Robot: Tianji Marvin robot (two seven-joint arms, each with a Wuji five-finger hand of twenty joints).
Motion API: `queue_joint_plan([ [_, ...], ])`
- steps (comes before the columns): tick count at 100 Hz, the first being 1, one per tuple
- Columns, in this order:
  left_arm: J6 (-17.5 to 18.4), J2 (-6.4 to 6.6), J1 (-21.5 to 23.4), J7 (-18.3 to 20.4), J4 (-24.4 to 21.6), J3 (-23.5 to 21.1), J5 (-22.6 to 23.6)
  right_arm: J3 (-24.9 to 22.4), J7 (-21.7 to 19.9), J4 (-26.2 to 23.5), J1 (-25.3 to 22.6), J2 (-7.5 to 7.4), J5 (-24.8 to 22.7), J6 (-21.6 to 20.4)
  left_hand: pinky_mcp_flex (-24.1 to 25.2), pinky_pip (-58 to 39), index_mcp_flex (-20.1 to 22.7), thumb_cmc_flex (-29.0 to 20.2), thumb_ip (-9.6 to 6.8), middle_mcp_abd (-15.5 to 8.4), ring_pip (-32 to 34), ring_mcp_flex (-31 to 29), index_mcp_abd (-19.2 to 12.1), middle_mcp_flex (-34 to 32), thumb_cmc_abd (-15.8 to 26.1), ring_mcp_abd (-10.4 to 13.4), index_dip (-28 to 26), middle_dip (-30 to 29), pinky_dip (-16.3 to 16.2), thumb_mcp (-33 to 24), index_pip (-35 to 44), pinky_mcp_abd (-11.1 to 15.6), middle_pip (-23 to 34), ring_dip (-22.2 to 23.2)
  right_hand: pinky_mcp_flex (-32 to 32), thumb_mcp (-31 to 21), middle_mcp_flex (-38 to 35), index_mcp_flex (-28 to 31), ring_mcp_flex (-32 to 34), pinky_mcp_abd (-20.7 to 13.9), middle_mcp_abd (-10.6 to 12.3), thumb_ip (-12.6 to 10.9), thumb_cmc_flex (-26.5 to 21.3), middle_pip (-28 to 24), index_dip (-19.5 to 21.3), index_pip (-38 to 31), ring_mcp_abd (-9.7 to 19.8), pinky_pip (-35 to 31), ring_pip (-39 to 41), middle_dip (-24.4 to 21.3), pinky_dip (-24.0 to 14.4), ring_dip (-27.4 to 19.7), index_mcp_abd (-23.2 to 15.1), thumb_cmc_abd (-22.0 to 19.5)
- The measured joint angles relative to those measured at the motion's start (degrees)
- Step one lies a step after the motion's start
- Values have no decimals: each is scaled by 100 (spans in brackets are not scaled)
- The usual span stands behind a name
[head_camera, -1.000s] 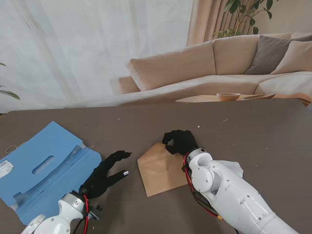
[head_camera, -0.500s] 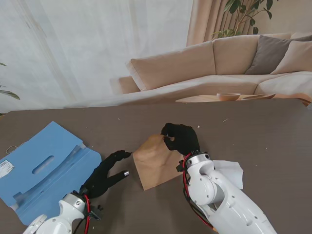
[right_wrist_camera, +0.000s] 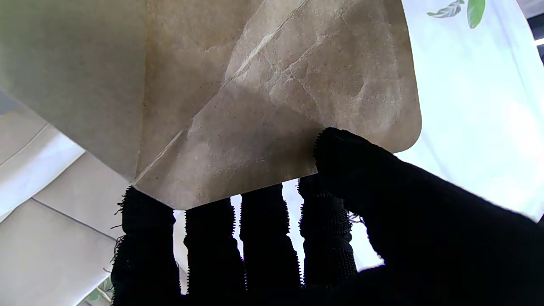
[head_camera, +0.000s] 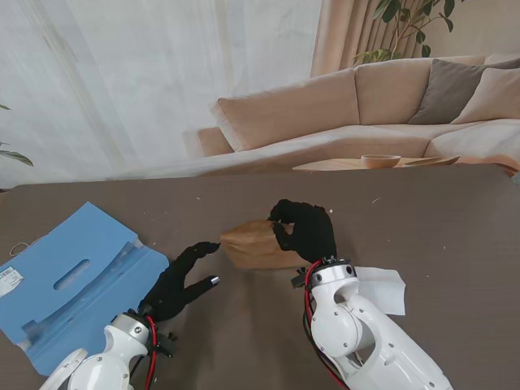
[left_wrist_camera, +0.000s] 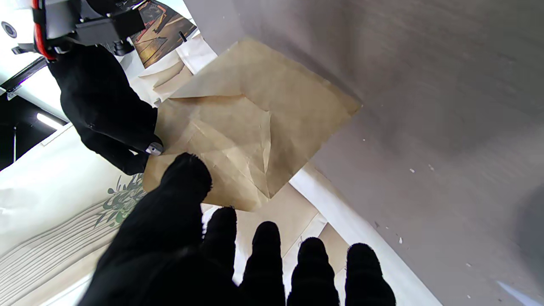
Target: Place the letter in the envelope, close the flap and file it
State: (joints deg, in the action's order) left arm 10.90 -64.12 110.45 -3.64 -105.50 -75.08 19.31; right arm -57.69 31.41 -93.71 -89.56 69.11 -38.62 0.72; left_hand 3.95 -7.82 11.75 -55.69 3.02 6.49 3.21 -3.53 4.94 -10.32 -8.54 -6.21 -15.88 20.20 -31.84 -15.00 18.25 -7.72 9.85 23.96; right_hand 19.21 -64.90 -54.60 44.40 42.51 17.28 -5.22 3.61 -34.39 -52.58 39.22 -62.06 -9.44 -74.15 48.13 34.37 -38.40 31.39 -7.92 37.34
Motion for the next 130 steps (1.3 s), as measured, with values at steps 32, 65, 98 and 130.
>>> queue_joint_plan([
  [32, -45, -37, -201, -236, -100, 51, 500, -72, 19, -168, -138, -4, -15, -20, 25, -141, -48, 201, 0, 0, 65, 54, 132, 0, -582, -22, 65, 139, -241, -567, -395, -6, 2, 232, 0, -1, 0, 0, 1, 6, -9, -4, 1, -1, 69, -4, -8, -5, 1, 10, -12, 1, 60, -7],
  [65, -893, 124, -856, 273, -131, 471, 1239, 36, 83, -244, -162, -14, -79, -158, -16, -408, -137, 556, 0, 0, 175, -31, 417, 0, -1278, -331, -163, 224, -859, -1193, -943, -288, 4, 538, 0, -1, 0, -20, 1, 8, -10, -17, 1, -1, 125, -4, -8, -9, 1, 33, -61, 2, 62, -60],
  [98, -1750, 83, -1436, 186, -67, 926, 1337, 138, 177, -353, -163, -12, -204, -231, -545, -625, 77, 552, 0, 161, 398, -711, 425, -483, -1280, -659, -352, 229, -1181, -1459, -474, -594, 668, 756, 2, -1, 0, -20, 1, 8, -11, -17, 0, -1, 128, -4, -8, -12, 2, 43, -68, 3, 62, -60],
  [130, -2100, 35, -1678, 217, 61, 1016, 1266, 176, 232, -407, -178, -12, -271, -263, -1889, -4101, 2611, -527, 41, 627, 2877, -3128, 333, -3258, -1275, -1499, -890, 608, -2011, -1119, 645, -1522, 1317, 1621, 3, -1, 0, -20, 1, 8, -11, -17, 1, -1, 139, -4, -9, -17, 2, 82, -70, 3, 63, -61],
])
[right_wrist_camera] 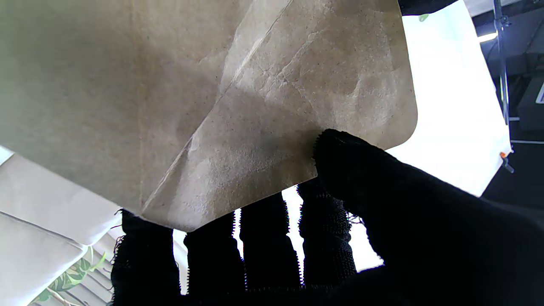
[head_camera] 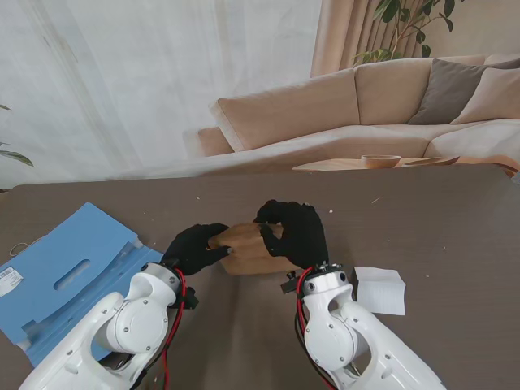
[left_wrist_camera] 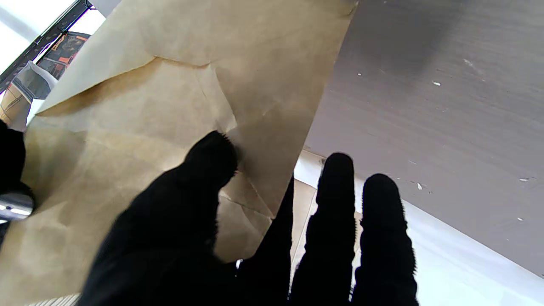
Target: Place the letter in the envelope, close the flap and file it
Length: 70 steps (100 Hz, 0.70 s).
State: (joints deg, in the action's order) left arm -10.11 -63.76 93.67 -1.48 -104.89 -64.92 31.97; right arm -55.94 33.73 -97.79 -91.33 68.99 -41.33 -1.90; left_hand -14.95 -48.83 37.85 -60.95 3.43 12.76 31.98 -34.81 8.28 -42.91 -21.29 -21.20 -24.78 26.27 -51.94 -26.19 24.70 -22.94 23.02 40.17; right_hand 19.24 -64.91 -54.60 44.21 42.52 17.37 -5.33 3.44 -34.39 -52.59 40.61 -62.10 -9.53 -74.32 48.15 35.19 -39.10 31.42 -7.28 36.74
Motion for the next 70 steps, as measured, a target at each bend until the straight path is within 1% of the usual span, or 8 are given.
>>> queue_joint_plan([
  [6, 8, -9, -1, -23, 12, -3, -89, 4, 2, -1, 0, 0, -6, -3, -183, -1039, 248, -392, 0, 65, 540, -387, -63, -601, 85, -95, -45, 274, 351, 438, 268, -184, 0, 1, 0, 0, 0, 0, 0, 0, 0, 0, 0, 0, 36, 0, 0, -59, 0, 4, -1, 0, 0, 0],
  [12, 17, -24, 1, -89, 26, -3, -139, 9, 2, -1, 0, 0, -15, -7, -343, -1618, 530, -695, 1, 176, 899, -684, -120, -886, 286, -194, -45, 282, 571, 776, 418, -395, 27, 1, 0, 0, 0, -2, 0, 0, 0, 0, 0, 0, 54, 0, 0, -59, 0, 7, -2, 0, 0, 0],
  [18, 21, -40, 7, -151, 30, -6, -172, 15, 2, -1, 0, 0, -29, -11, -558, -1952, 560, -813, 1, 214, 1114, -933, -141, -1093, 438, -241, -45, 274, 658, 982, 482, -538, 150, 1, 1, 0, 0, -3, 0, 0, 0, 0, 0, 0, 55, 0, 0, -59, 0, 7, -11, 0, 0, 0],
  [26, 22, -52, 12, -167, 30, -12, -183, 27, 13, 0, 0, -1, -52, -13, -764, -2203, 689, -881, 1, 278, 1318, -1145, -201, -1335, 442, -272, -74, 66, 786, 1176, 534, -677, 377, 1, 15, 0, 0, -3, 0, 0, 0, 0, 0, 0, 58, 0, 0, -59, 1, 7, -58, 0, 0, 0],
  [47, 99, -58, 48, -141, 23, -70, -244, 53, 26, 12, 1, -4, -93, -16, -645, -2258, 694, -876, 1, 282, 1382, -1146, -150, -1684, 445, -333, -121, -21, 862, 1376, 538, -687, 648, 1, 48, 0, 0, -15, 0, 1, 0, -2, 0, 0, 115, 0, 0, -59, 1, 9, -59, 1, 0, 0],
  [56, 125, -57, 55, -158, 23, -73, -227, 56, 32, 16, 3, -4, -93, -16, -659, -2332, 698, -876, 2, 275, 1510, -1210, -130, -1835, 445, -333, -173, 135, 862, 1378, 559, -692, 902, 2, 48, 0, 32, -17, 0, 1, 0, -2, 0, 0, 122, 0, 0, -59, 0, 9, -59, 1, 0, 0],
  [69, 126, -57, 55, -164, 21, -79, -215, 58, 51, 21, 2, -5, -124, -16, -953, -2564, 703, -923, 3, 254, 1794, -1568, -130, -2041, 499, -337, -359, 323, 861, 1532, 766, -897, 1123, 4, 49, 0, 38, -21, 0, 1, 0, -2, 0, 0, 123, 0, 0, -59, 1, 10, -59, 2, 0, 0],
  [70, 125, -57, 55, -163, 20, -81, -215, 58, 53, 21, 2, -5, -127, -15, -975, -2581, 703, -942, 65, 254, 1797, -1585, -130, -2041, 505, -338, -374, 328, 860, 1540, 780, -897, 1126, 4, 49, 0, 38, -21, 0, 1, -1, -2, 0, 0, 123, 0, 0, -59, 1, 10, -59, 2, 0, 0],
])
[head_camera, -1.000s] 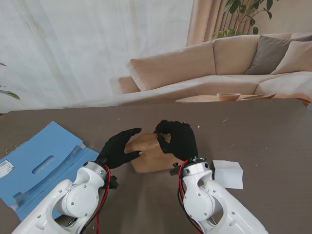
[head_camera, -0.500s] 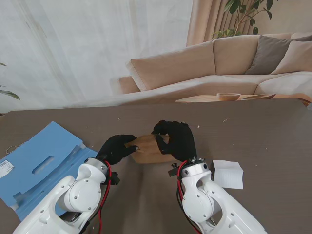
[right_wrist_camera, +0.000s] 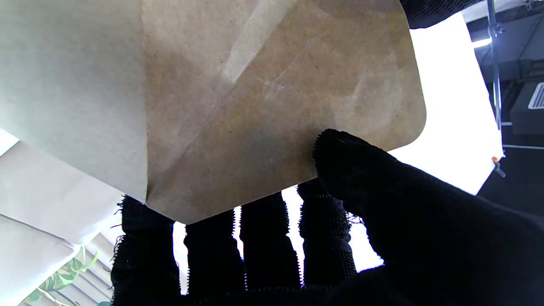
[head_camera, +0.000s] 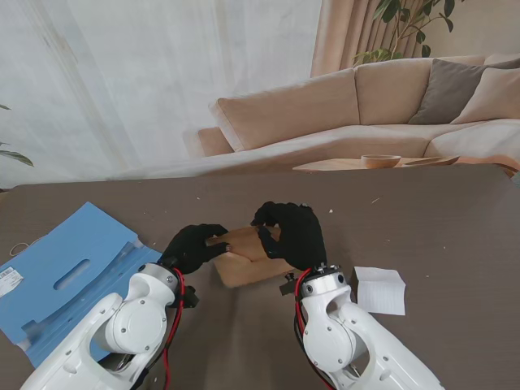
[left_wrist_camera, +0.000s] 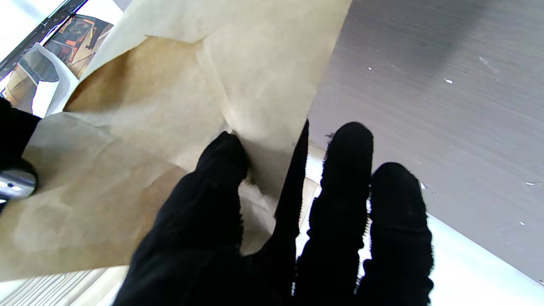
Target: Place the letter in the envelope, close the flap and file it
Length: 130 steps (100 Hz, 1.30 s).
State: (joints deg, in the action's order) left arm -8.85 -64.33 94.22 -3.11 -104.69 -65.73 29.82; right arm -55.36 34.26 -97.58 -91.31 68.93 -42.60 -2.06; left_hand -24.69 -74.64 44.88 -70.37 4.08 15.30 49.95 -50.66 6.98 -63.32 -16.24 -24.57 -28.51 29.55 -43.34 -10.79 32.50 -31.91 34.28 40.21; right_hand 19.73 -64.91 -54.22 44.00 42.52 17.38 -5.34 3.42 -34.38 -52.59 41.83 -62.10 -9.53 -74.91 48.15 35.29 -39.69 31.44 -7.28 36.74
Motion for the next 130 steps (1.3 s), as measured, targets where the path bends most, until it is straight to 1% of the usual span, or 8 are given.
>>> queue_joint_plan([
  [7, -2, 0, 3, 7, -6, -12, -21, 2, 8, 4, -1, -2, -19, 3, -32, -22, -5, -4, 1, 0, 14, -53, 18, -63, 64, -2, -160, 6, -2, 24, 192, -68, 9, 1, 2, -1, 35, -7, 0, 0, 0, -1, 0, 0, 0, 0, 0, 0, 0, 0, 0, 0, 0, 0],
  [14, 11, -4, 14, -11, -7, -28, -113, 2, 10, 7, -4, -6, -52, 16, -25, -22, -3, -4, 1, 29, 13, -45, 294, -66, 65, -89, -275, 6, -2, 75, 349, -85, 10, 1, 2, -2, 35, -10, 0, 0, 0, -1, 0, 0, 5, 0, 0, 0, 0, 0, -1, 0, 0, 0],
  [43, 134, -18, 53, -25, -3, -92, -154, -46, -6, -2, -50, -15, -84, 125, 659, 188, 180, 308, -19, 171, -232, 532, 671, 121, 269, -194, -196, 14, -2, 306, 365, -63, -138, 60, 7, -6, -14, -18, 1, 1, 0, -80, 0, 0, 6, 0, 0, 0, 0, 1, -2, 0, 0, 0],
  [62, 162, -7, 49, 49, -4, -120, -102, -79, -8, -11, -78, -27, -142, 194, 522, 190, 199, 291, -32, 173, -207, 439, 992, 119, 270, -169, -188, 24, -7, 212, 158, -54, -135, 93, 10, -6, -17, -18, 1, 1, 0, -80, 0, 0, 6, 0, 0, 0, 0, 2, -3, 1, 0, 0],
  [78, 279, 46, 45, 361, -28, -202, 15, -117, -12, -41, -123, -34, -156, 243, 158, -25, 115, 65, -95, 85, 32, 174, 958, 118, 271, 46, -208, 174, -13, 280, 118, 12, 242, 96, 10, -6, -39, -18, 1, 2, 0, -80, 0, 0, 6, 0, 0, 0, 0, 2, -4, 1, 0, 0],
  [103, 565, 124, 63, 505, -65, -324, 135, -223, -122, -161, -230, -58, -169, 362, -121, -468, -96, 53, -95, -249, 764, 98, 340, 180, 345, 370, -582, 961, -154, 279, 466, 158, 1160, 492, 11, 178, -39, 37, 2, 48, 0, -80, 0, 226, -214, 191, 0, 0, -37, -151, -9, 1, 0, -70],
  [117, 592, 125, 92, 535, -107, -391, 62, -297, -191, -253, -309, -77, -225, 400, -135, -476, -153, 47, -95, -278, 826, 98, 346, 180, 345, 393, -872, 1181, -166, 279, 609, 160, 1265, 523, -120, 480, 345, -542, -69, 54, 0, -84, 355, 923, -1096, 786, 0, 93, -590, -615, -6, -154, 184, -255],
  [130, 612, 132, 97, 594, -133, -433, -31, -421, -367, -444, -450, -117, -308, 424, -93, -476, -340, 0, -95, -338, 826, 98, 686, 183, 346, 394, -1313, 1194, -167, 144, 846, 168, 1266, 560, -464, 1193, 1174, -808, -522, 70, 2, -354, 847, 1576, -1251, 2631, -1, 543, -1358, -1172, 19, -442, 582, -712],
])
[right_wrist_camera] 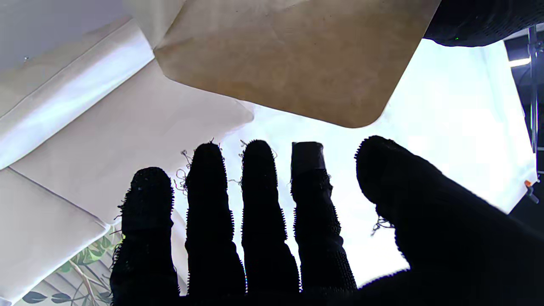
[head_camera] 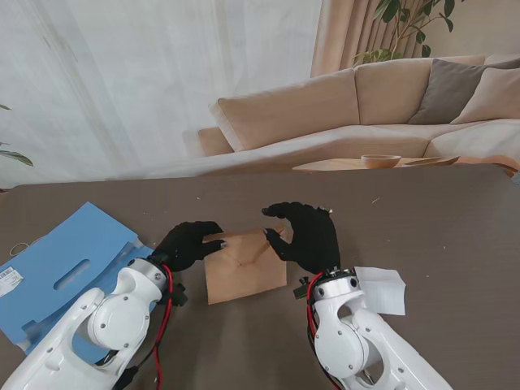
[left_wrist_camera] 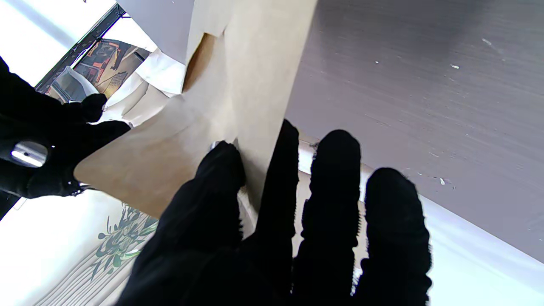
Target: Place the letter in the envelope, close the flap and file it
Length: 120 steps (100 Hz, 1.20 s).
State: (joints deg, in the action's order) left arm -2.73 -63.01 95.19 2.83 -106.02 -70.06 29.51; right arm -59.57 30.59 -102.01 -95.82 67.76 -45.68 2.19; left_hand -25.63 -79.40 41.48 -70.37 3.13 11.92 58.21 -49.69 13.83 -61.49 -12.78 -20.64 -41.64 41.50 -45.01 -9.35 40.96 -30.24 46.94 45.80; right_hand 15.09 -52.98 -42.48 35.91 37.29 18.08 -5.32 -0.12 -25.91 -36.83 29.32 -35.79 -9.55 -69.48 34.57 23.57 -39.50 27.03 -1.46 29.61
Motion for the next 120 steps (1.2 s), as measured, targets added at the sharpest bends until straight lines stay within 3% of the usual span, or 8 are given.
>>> queue_joint_plan([
  [13, -4, 1, 7, 22, -26, -27, -109, -155, -91, -226, -186, -33, -45, 30, 26, 0, -31, 0, 0, 0, -29, 0, 163, 0, 0, 0, -313, 1, -1, -70, 59, 1, 0, 8, -263, 467, 573, -442, -394, 6, -8, 2, 273, 320, -292, 645, -1, 368, -562, -274, 103, -187, 23, -121],
  [43, 95, -12, 62, 13, -49, -134, -335, -854, -267, -856, -920, -54, -204, 258, 210, 12, -57, -1, -1, 0, -164, 10, 275, 0, 1, -58, -733, 0, -46, -117, 63, 1, 0, 9, -386, 769, 622, -518, -462, 8, -12, 3, 291, 348, -424, 704, -1, 493, -683, -379, 120, -245, 83, -224],
  [58, 232, -10, 115, 109, -89, -225, -533, -1334, -712, -1034, -1284, -134, -668, 354, 287, 68, -90, -1, -1, 0, -197, 84, 287, 55, 1, -62, -931, 0, -48, -118, 127, 1, 0, 9, -430, 771, 622, -518, -462, 8, 25, 3, 280, 348, -424, 704, -1, 561, -693, -380, 120, -245, 72, -224],
  [87, 511, 25, 273, 330, -233, -378, -745, -2225, -2044, -1166, -1823, -407, -1501, 458, 401, 132, -92, -1, -1, -1, -199, 165, 287, 56, 1, -103, -1094, 0, -55, -118, 132, 1, 45, 13, -626, 526, 907, -730, -720, -1, 223, -63, 167, 566, -424, 699, 23, 907, -1053, -488, 194, -455, -213, -230],
  [120, 807, 57, 466, 326, -358, -408, -677, -2568, -2754, -787, -1904, -604, -2332, 626, 410, 139, -92, -1, 0, -1, -219, 167, 282, 57, 1, -109, -1157, 0, -59, -118, 132, 1, 46, 18, -855, 302, 1407, -1081, -1129, -164, 372, -137, -77, 759, -428, 698, 191, 1188, -1362, -586, 263, -538, -380, -224],
])
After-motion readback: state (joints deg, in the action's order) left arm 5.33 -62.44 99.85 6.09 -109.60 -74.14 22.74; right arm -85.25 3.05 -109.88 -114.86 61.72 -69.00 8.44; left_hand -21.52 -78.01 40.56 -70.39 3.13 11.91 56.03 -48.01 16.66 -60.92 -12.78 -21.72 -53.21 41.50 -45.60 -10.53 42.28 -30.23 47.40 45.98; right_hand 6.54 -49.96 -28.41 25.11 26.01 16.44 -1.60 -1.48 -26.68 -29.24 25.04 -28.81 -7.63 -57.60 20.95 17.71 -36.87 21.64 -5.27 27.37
